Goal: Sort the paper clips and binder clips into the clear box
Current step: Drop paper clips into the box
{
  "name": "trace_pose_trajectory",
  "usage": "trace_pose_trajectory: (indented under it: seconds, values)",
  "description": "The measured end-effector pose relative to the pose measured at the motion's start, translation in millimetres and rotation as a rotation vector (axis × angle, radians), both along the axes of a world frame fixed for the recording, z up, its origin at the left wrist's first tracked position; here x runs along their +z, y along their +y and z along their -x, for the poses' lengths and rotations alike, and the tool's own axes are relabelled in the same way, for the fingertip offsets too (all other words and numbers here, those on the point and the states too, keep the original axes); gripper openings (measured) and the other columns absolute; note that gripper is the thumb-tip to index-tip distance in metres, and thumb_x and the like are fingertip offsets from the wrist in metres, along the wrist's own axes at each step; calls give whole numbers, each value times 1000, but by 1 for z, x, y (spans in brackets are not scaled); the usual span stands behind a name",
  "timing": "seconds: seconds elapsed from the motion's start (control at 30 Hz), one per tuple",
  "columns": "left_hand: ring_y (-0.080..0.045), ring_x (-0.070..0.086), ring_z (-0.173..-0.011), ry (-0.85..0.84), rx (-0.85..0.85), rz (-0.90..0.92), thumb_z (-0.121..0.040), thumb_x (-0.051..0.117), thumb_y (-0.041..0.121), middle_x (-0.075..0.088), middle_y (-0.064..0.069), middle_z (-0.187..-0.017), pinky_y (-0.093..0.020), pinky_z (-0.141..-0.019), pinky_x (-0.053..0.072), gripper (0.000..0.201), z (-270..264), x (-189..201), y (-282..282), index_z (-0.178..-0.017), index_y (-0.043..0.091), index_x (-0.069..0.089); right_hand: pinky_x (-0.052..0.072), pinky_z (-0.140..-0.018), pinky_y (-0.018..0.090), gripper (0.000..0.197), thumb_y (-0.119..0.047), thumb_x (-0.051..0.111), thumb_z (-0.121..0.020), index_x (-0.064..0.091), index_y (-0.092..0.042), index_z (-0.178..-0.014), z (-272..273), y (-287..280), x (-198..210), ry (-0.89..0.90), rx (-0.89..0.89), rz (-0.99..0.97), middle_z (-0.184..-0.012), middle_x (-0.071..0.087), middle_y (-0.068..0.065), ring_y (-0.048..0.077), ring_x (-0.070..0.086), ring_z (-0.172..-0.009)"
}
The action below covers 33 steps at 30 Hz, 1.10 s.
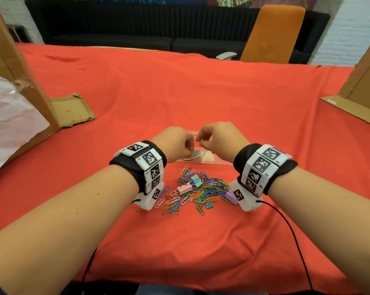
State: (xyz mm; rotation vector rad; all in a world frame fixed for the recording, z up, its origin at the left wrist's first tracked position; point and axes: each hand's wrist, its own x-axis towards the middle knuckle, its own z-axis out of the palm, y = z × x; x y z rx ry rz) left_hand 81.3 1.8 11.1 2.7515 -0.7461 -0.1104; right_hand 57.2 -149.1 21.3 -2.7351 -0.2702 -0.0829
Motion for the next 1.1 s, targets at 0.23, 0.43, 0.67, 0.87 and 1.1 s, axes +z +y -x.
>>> trace_pose_trajectory:
  seconds: [0.23,0.43,0.67,0.87,1.1]
  values:
    - [-24,65,-101,118,-60,-276,-88,61,19,73,-6,-107,-31,-83,48,23,7,-10,-11,-107,13,72,47,-77,26,32,-24,66,-85,67,-14,-116,19,4,-15,342,143,366,-115,69,5,19,61,-76]
    - [-35,61,-80,92,-44,-458,-84,59,10,62,-9,-71,-34,-66,46,13,14,-19,-31,-82,4,70,50,-84,32,32,-22,64,-86,68,-7,-115,19,17,-27,335,191,458,-116,68,12,30,63,-105]
    - [-27,59,-82,180,-24,-459,-78,69,9,68,-9,-93,-29,-67,45,20,15,-20,-26,-98,8,72,42,-72,25,24,-16,68,-84,72,-5,-104,21,12,-25,384,174,394,-109,73,11,26,65,-94]
    - [-25,61,-101,217,11,-339,-79,69,6,66,-7,-116,-27,-73,42,36,17,-16,-14,-113,13,64,45,-63,26,17,-11,69,-82,73,-6,-97,23,1,-17,328,101,273,-102,74,11,16,57,-75]
    - [-13,56,-74,154,11,-138,-77,67,7,74,-5,-93,-22,-68,41,26,15,3,-3,-100,14,74,39,-52,21,14,-13,67,-82,73,-9,-94,19,-5,1,159,29,83,-82,63,2,15,53,-64]
